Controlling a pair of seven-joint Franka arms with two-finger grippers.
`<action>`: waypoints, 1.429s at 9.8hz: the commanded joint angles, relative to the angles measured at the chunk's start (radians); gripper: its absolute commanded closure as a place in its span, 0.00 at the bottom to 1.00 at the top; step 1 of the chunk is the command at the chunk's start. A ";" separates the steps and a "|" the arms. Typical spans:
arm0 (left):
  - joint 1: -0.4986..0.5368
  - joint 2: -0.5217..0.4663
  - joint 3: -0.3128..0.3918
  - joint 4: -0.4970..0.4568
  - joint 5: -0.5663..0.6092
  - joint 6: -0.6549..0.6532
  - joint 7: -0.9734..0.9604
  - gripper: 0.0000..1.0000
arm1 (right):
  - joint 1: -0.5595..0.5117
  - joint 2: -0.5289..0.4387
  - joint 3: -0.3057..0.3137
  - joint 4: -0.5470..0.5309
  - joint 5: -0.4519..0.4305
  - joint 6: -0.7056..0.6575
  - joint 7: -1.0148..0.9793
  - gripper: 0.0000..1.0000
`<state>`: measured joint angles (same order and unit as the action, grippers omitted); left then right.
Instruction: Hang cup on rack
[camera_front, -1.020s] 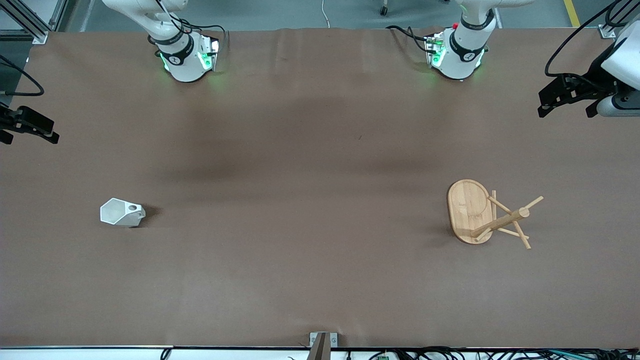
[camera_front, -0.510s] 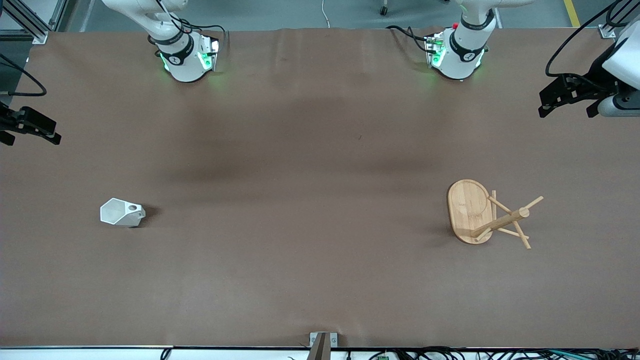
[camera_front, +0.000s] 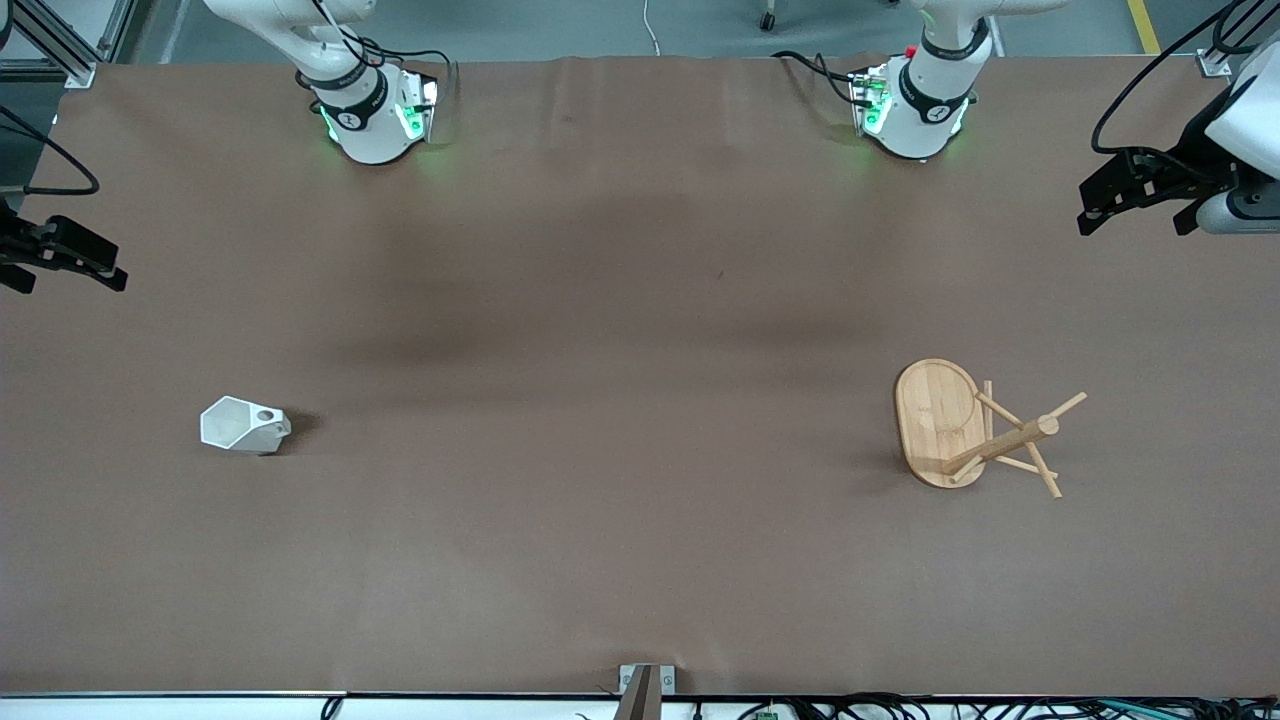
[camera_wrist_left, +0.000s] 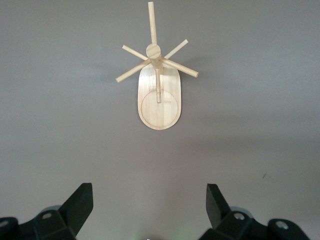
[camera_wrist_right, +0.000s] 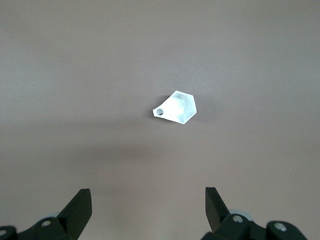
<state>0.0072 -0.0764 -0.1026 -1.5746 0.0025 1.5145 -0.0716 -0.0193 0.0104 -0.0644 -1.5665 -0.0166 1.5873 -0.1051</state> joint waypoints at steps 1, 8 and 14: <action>0.007 0.021 -0.003 -0.001 -0.002 -0.022 0.018 0.00 | 0.004 -0.009 0.000 -0.023 -0.014 0.013 0.019 0.00; 0.004 0.026 -0.003 -0.001 -0.002 -0.020 0.019 0.00 | -0.082 0.101 -0.005 -0.210 -0.014 0.336 -0.010 0.00; 0.005 0.026 -0.003 -0.001 -0.004 -0.022 0.019 0.00 | -0.165 0.376 -0.003 -0.323 -0.011 0.735 -0.113 0.02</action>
<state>0.0072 -0.0733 -0.1028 -1.5739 0.0025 1.5114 -0.0703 -0.1734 0.3572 -0.0795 -1.8768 -0.0181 2.2797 -0.2085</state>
